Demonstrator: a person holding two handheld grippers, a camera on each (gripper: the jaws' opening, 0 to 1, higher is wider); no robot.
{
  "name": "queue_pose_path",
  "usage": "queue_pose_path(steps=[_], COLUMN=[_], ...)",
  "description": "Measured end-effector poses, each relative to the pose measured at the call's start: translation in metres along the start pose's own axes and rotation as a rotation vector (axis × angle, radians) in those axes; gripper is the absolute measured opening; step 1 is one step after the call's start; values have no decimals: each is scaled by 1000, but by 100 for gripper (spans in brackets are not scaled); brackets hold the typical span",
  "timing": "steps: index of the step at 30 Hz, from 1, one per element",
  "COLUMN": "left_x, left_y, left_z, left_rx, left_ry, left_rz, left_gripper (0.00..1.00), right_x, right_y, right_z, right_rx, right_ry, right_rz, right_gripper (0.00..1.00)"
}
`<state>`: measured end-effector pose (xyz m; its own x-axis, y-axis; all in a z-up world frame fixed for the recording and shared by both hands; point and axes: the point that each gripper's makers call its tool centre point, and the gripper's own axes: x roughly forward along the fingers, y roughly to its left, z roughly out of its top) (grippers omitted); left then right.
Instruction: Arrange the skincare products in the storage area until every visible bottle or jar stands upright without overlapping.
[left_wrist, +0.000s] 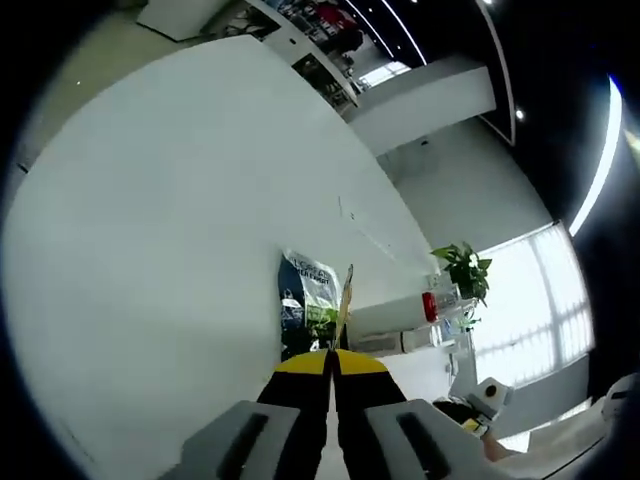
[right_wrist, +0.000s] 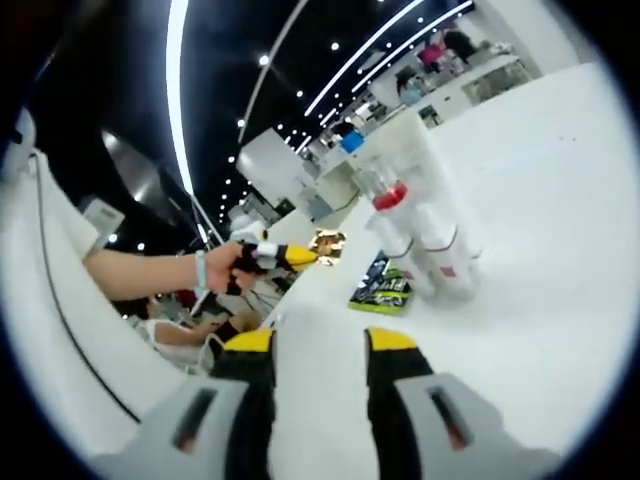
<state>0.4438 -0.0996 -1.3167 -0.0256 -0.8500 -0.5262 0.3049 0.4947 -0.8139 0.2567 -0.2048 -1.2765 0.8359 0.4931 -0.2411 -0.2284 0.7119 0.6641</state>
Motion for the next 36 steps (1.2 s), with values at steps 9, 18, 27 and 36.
queue_pose_path(steps=[9, 18, 27, 36], left_x=[10, 25, 38, 46], left_y=[21, 40, 59, 71], left_z=[17, 28, 32, 43], left_rx=[31, -23, -55, -31], left_ry=[48, 40, 49, 82], left_rz=[67, 93, 152, 204], left_gripper=[0, 0, 1, 1], right_x=[4, 5, 4, 10], right_y=[-7, -16, -25, -28], right_z=[0, 2, 1, 2], right_rx=[16, 34, 58, 76], right_ry=[13, 20, 25, 26], right_rz=[-6, -17, -29, -35], right_gripper=[33, 33, 33, 33])
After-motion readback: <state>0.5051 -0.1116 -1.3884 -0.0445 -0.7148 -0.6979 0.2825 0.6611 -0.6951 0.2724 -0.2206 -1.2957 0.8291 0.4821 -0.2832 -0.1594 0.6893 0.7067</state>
